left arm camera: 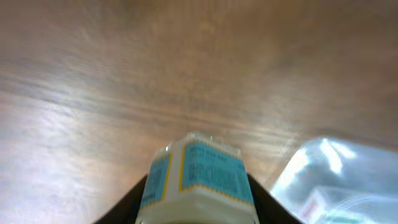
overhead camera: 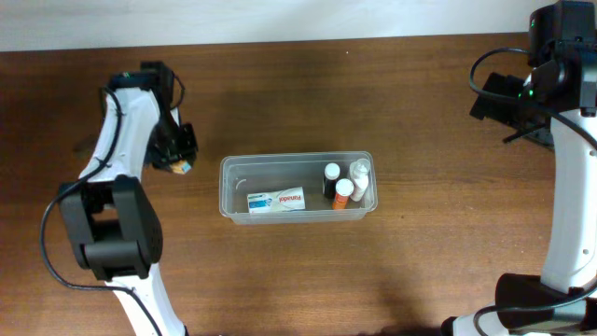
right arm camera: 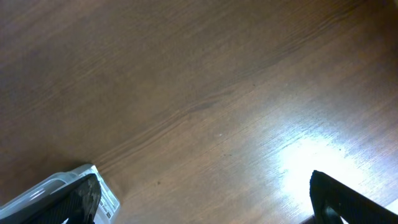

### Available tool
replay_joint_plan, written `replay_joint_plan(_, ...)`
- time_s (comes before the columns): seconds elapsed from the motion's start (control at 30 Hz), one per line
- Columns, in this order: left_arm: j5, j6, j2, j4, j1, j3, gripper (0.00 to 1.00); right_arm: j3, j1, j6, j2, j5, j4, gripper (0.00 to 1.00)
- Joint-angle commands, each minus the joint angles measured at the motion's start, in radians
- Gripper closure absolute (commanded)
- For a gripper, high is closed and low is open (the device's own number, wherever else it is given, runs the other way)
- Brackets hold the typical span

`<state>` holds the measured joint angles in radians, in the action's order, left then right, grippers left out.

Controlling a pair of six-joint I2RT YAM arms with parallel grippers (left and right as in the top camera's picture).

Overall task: Pack container
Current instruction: 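Grasp the gold-lidded jar with the left gripper and lift it, then carry the jar with the left gripper over the container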

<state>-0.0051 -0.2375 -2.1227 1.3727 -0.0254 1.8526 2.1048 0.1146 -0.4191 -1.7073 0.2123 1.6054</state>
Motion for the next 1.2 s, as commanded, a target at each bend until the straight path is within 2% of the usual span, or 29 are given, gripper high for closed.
replay_joint_plan(0.0,-0.006,0.043,0.02,0.11,0.019,0.158,0.69,0.01,0.004,-0.008,0.004,0.002,0.0,0.02)
replay_joint_plan(0.13,-0.006,0.056,0.051,0.176,0.071,0.223,0.69,0.01,0.004,-0.008,0.004,0.002,0.0,0.02)
replay_joint_plan(0.47,0.029,0.055,0.107,0.197,0.254,0.223,0.69,0.01,0.004,-0.008,0.004,0.002,0.0,0.02)
replay_joint_plan(0.7,0.035,0.004,0.107,0.16,0.387,0.202,0.69,0.01,0.004,-0.008,0.004,0.002,0.0,0.02)
replay_joint_plan(0.93,0.035,-0.083,0.107,0.027,0.472,0.038,0.69,0.01,0.004,-0.008,0.004,0.002,0.0,0.01)
replay_joint_plan(1.17,0.034,-0.142,0.107,-0.132,0.482,-0.146,0.7,0.01,0.004,-0.008,0.004,0.002,0.0,0.02)
